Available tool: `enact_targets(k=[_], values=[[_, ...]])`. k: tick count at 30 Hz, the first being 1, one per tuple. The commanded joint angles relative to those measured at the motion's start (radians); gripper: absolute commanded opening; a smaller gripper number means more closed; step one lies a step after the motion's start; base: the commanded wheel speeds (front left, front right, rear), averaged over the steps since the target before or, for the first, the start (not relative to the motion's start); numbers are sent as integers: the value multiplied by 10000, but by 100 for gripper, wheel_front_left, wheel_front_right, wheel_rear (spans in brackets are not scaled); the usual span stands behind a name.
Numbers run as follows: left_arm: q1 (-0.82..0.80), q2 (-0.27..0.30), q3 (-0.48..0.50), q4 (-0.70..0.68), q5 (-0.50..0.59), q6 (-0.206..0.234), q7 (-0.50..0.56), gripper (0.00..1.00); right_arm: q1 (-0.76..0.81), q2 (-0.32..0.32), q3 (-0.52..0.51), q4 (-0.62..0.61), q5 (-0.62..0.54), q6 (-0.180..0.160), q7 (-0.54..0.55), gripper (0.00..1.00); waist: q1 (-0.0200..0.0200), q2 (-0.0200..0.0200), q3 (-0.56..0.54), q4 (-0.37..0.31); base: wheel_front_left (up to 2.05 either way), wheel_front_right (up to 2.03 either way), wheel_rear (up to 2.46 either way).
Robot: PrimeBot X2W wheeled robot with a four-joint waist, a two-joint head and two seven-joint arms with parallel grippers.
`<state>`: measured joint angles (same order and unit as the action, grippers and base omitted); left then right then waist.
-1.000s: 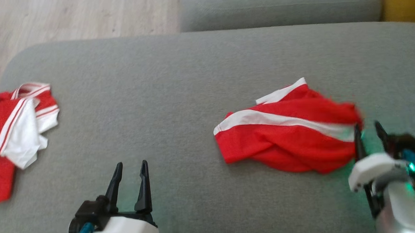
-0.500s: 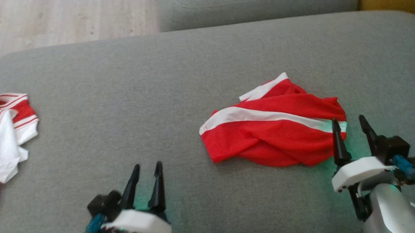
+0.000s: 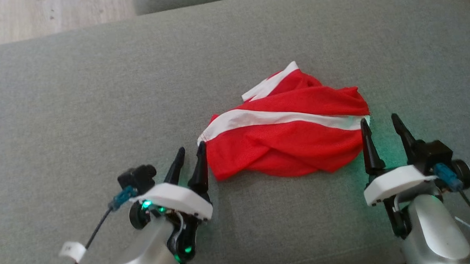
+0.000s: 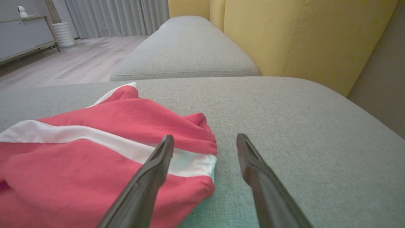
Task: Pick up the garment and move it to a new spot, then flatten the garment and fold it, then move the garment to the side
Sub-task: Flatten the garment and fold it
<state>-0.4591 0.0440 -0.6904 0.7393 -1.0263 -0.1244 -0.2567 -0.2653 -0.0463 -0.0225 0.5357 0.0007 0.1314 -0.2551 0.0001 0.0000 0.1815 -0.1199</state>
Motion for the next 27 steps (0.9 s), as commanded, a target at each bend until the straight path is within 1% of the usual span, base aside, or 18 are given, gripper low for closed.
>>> enact_targets(k=[1,3,6,12,13,14,15,16,18,21,24,27], values=[[-538,62,-154,39,-399,-61,13,100,-358,-40,297,-328,72,-7,-67,100,-1,0,153,-135,0,0,0],[-635,62,-335,115,-608,-61,73,100,-374,-40,307,-330,81,-7,-67,100,-1,0,194,-167,0,0,0],[-847,62,-738,219,-1250,-62,242,100,-437,-40,365,-333,112,-7,-67,100,-1,0,300,-266,0,0,0],[-1059,161,-1524,292,-1990,-62,459,100,-472,-40,338,-332,114,-7,-67,100,-1,0,383,-342,0,0,0],[-1089,192,-1656,341,-2044,-62,463,86,-466,-40,323,-327,106,-7,-67,100,-1,0,386,-343,0,0,0],[-1117,218,-1766,384,-2100,-62,444,52,-458,-40,310,-320,102,-7,-67,100,-1,0,386,-340,0,0,0],[-1155,255,-1876,422,-2121,-62,401,9,-451,-40,301,-310,100,-7,-67,100,-1,0,385,-336,0,0,0],[-1187,302,-2009,483,-2112,-62,365,0,-445,-40,292,-300,100,-7,-67,100,-1,0,381,-331,0,0,0],[-1315,436,-2320,588,-1897,-62,223,0,-435,-40,273,-278,110,-7,-67,100,-1,0,360,-307,0,0,0],[-1566,594,-2237,879,-1402,-63,-20,0,-387,-40,224,-223,184,-7,-67,100,-1,0,211,-197,0,0,0],[-1726,738,-1042,536,-261,-63,-44,0,-290,-40,151,-146,278,-7,-67,100,-1,0,-46,10,0,0,0],[-1308,771,153,-216,1161,-63,-47,0,-106,-40,105,-29,371,-7,-67,100,-1,0,-401,244,0,0,0]])
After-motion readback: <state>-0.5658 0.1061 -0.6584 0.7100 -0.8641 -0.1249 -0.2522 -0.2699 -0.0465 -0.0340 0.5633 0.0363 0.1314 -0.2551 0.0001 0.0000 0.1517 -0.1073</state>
